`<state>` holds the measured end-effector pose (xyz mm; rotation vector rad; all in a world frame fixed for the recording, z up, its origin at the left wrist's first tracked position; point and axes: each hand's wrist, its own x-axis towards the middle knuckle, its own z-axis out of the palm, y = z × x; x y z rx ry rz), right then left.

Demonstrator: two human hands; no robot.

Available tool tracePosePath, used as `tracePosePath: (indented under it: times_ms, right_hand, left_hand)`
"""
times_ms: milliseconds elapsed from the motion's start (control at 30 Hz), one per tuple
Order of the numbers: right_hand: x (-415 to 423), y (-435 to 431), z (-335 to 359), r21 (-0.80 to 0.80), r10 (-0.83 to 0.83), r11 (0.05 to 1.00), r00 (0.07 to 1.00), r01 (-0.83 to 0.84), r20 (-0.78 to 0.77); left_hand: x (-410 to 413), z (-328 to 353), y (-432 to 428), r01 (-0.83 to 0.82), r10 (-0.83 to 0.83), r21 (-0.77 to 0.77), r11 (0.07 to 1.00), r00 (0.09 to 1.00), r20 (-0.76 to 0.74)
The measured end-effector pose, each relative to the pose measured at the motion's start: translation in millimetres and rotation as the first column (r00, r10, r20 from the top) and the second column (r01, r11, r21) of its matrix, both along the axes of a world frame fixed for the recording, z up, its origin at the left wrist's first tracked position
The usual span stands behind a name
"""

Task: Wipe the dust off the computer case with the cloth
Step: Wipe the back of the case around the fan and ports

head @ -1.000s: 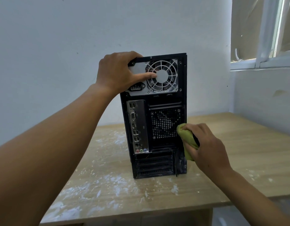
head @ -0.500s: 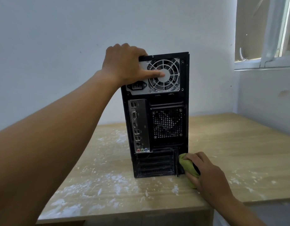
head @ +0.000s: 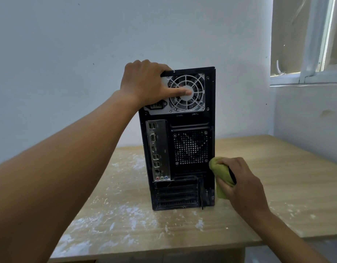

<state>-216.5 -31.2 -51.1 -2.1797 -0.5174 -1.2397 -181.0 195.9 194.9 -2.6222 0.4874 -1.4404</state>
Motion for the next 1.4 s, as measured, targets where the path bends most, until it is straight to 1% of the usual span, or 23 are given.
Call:
tracePosePath:
  times_ms: [133, 333, 500, 633, 767, 867, 933, 1000, 1133, 1233, 1400]
  right_hand:
    - [-2.1, -4.3, -21.9, -0.120, -0.003, 0.993, 0.998, -0.004, -0.060]
    - [-7.1, -1.5, -45.4, -0.213, -0.027, 0.977, 0.994, 0.004, -0.107]
    - [-7.8, -0.7, -52.4, -0.226, -0.066, 0.974, 0.973, 0.015, -0.220]
    - [-6.3, -0.5, -54.3, -0.224, -0.095, 0.974, 0.961, 0.035, -0.262]
    - [-9.1, 1.5, -51.5, -0.205, -0.075, 0.978, 0.972, 0.029, -0.221]
    - [-13.1, 3.6, -41.5, -0.114, -0.040, 0.993, 0.988, 0.023, -0.150]
    - [-13.8, 7.4, -28.3, -0.040, -0.019, 0.999, 0.997, 0.016, -0.077]
    - [-12.7, 13.6, -15.6, -0.004, -0.007, 1.000, 1.000, 0.007, -0.026]
    - [-10.0, 24.2, -13.9, -0.112, -0.057, 0.992, 0.998, 0.052, -0.041]
    - [-9.9, 23.5, -24.2, -0.152, -0.084, 0.986, 0.995, 0.075, -0.052]
    - [-16.1, 18.2, -42.3, -0.314, -0.123, 0.945, 0.990, 0.095, -0.070]
  left_hand:
    - [0.5, 0.0, -0.4, 0.001, -0.001, -0.008, 1.000, 1.000, 0.001]
    - [-1.4, -0.1, -0.6, 0.001, -0.001, -0.015, 1.000, 1.000, -0.007]
    - [-0.6, -0.7, 0.2, 0.016, -0.017, -0.034, 0.999, 1.000, -0.020]
    - [-2.5, 0.2, -0.3, 0.013, -0.014, -0.039, 0.999, 0.999, -0.034]
    - [-2.8, -0.3, -0.6, 0.015, -0.017, -0.046, 0.999, 0.999, -0.032]
    - [-1.3, -0.6, -0.4, 0.006, -0.007, -0.042, 0.999, 0.999, -0.033]
    - [-0.5, -0.6, -0.1, 0.006, -0.007, -0.048, 0.999, 1.000, -0.030]
    - [-1.0, -0.1, 0.1, 0.006, -0.007, -0.049, 0.999, 1.000, -0.031]
    - [-3.6, 0.1, 0.0, 0.009, -0.011, -0.043, 0.999, 0.999, -0.039]
    - [-3.6, -0.3, -0.8, -0.001, -0.001, -0.043, 0.999, 0.999, -0.049]
    - [-2.7, -0.2, -1.1, 0.000, -0.001, -0.030, 1.000, 0.999, -0.037]
